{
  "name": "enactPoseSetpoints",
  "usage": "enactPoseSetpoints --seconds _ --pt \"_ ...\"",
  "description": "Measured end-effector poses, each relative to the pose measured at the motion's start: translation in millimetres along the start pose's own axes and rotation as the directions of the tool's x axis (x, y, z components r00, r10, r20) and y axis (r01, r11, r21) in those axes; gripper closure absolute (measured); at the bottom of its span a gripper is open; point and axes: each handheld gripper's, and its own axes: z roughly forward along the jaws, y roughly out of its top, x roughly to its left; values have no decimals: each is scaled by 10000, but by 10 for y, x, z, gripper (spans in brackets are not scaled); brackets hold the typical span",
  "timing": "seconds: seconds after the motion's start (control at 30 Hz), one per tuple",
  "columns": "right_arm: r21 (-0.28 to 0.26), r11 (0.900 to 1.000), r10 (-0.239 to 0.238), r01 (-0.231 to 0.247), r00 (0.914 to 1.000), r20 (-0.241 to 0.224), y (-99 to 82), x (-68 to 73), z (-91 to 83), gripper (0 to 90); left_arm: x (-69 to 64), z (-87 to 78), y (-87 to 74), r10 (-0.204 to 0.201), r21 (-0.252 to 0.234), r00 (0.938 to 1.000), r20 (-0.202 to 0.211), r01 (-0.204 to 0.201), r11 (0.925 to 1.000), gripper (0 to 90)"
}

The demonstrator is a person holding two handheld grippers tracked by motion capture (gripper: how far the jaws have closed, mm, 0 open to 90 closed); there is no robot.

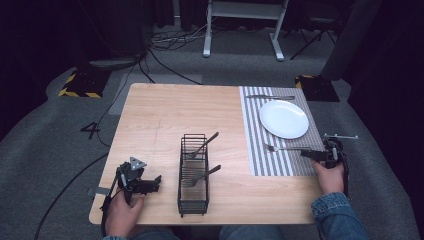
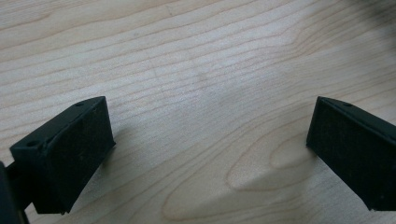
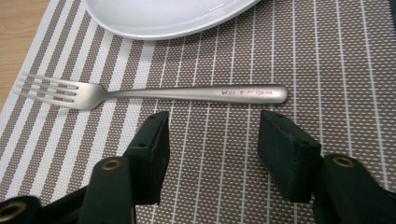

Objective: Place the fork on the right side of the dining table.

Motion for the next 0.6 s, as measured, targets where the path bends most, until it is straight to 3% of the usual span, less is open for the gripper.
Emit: enactPoseSetpoints --seconds 0.23,0.37,0.5,0.53,0.57,0.6 --pt "-237 9997 -102 98 9998 -168 22 81 -57 437 0 0 0 0 0 10000 0 0 10000 5" --pt "-582 9976 -416 381 9973 -610 70 247 -142 434 0 0 0 1 2 10000 0 -1 10000 5" --pt "-839 9909 -1121 1048 9897 -886 116 439 -236 431 0 1 0 3 0 10000 -1 -3 10000 5" --pt "-984 9852 -1499 1404 9839 -970 136 528 -286 428 0 1 0 1 -1 10000 -1 -1 10000 5" --pt "-984 9852 -1499 1404 9839 -970 136 528 -286 428 0 1 0 1 -1 10000 -1 -1 10000 5" --pt "-1057 9807 -1758 1643 9782 -1102 145 616 -338 423 0 0 0 2 2 10000 -2 -2 10000 5"
